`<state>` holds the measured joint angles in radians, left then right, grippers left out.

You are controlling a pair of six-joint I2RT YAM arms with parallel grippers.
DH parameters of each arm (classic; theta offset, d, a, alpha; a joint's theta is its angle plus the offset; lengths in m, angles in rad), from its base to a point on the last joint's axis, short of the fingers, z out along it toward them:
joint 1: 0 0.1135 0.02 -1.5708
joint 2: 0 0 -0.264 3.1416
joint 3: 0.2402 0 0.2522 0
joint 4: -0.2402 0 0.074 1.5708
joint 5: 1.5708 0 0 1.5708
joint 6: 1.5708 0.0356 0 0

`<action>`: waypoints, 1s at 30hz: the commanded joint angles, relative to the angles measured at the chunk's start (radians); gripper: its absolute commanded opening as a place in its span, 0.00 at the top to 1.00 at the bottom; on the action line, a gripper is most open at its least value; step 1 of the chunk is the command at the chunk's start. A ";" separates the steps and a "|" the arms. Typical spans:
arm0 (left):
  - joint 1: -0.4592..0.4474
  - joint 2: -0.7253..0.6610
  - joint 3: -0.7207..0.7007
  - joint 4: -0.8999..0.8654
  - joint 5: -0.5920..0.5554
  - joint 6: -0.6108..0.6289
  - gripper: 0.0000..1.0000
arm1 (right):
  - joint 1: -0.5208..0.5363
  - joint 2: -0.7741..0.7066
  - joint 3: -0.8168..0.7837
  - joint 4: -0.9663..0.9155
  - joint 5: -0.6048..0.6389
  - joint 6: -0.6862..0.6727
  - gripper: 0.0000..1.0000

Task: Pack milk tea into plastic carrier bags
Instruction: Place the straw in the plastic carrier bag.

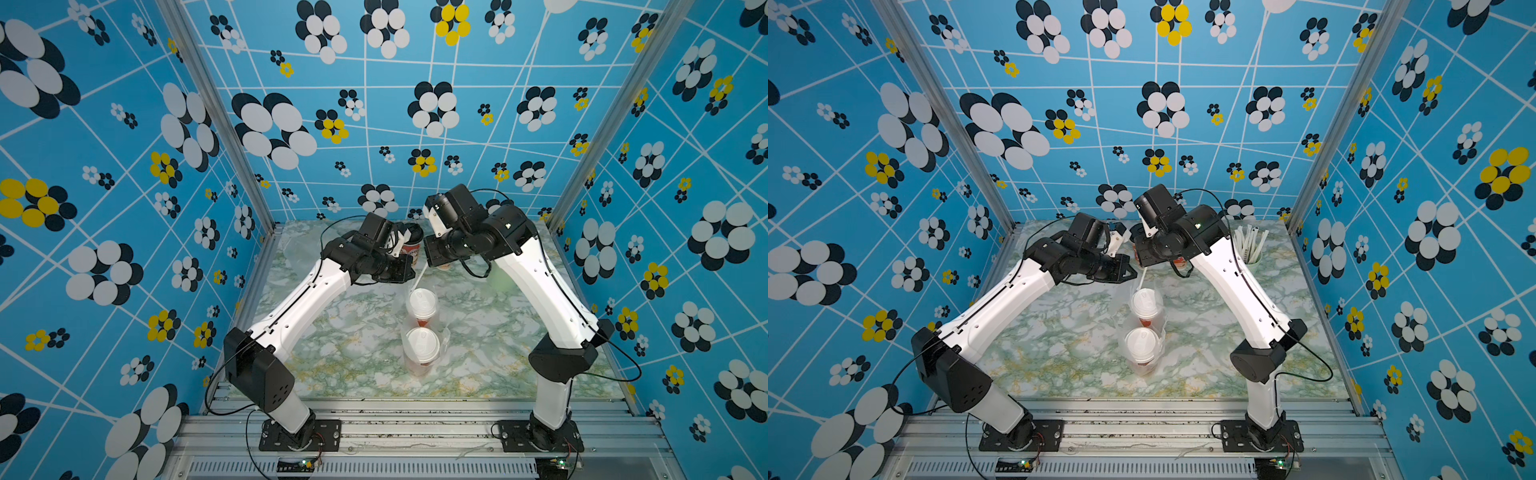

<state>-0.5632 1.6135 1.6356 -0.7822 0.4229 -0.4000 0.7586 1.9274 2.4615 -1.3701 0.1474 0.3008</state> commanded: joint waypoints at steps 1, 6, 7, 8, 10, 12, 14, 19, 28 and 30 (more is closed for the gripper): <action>0.003 -0.039 -0.017 0.020 0.016 -0.007 1.00 | 0.014 0.042 -0.028 0.017 0.055 -0.026 1.00; 0.005 -0.041 -0.030 0.033 0.012 -0.014 1.00 | 0.018 0.065 -0.078 0.033 0.071 -0.035 1.00; 0.005 -0.041 -0.032 0.037 0.014 -0.017 1.00 | 0.018 0.068 -0.087 0.038 0.078 -0.035 1.00; 0.005 -0.040 -0.035 0.040 0.015 -0.019 1.00 | 0.017 0.069 -0.096 0.042 0.082 -0.039 1.00; 0.005 -0.040 -0.043 0.048 0.017 -0.025 1.00 | 0.020 0.068 -0.130 0.062 0.096 -0.041 1.00; 0.008 -0.040 -0.052 0.053 0.016 -0.031 1.00 | 0.020 0.058 -0.186 0.095 0.092 -0.043 1.00; 0.009 -0.044 -0.061 0.060 0.016 -0.038 1.00 | 0.020 0.036 -0.255 0.146 0.078 -0.041 1.00; 0.010 -0.048 -0.075 0.072 0.026 -0.048 1.00 | 0.019 0.005 -0.398 0.247 0.029 -0.020 0.99; 0.011 -0.059 -0.080 0.074 0.024 -0.053 0.95 | 0.019 -0.042 -0.410 0.254 0.034 -0.005 0.66; 0.011 -0.066 -0.080 0.072 0.017 -0.055 0.89 | 0.018 -0.056 -0.365 0.225 0.050 -0.006 0.57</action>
<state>-0.5499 1.5822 1.5646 -0.7265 0.4301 -0.4522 0.7715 1.9331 2.0388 -1.1362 0.1814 0.2893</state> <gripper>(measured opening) 0.098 0.418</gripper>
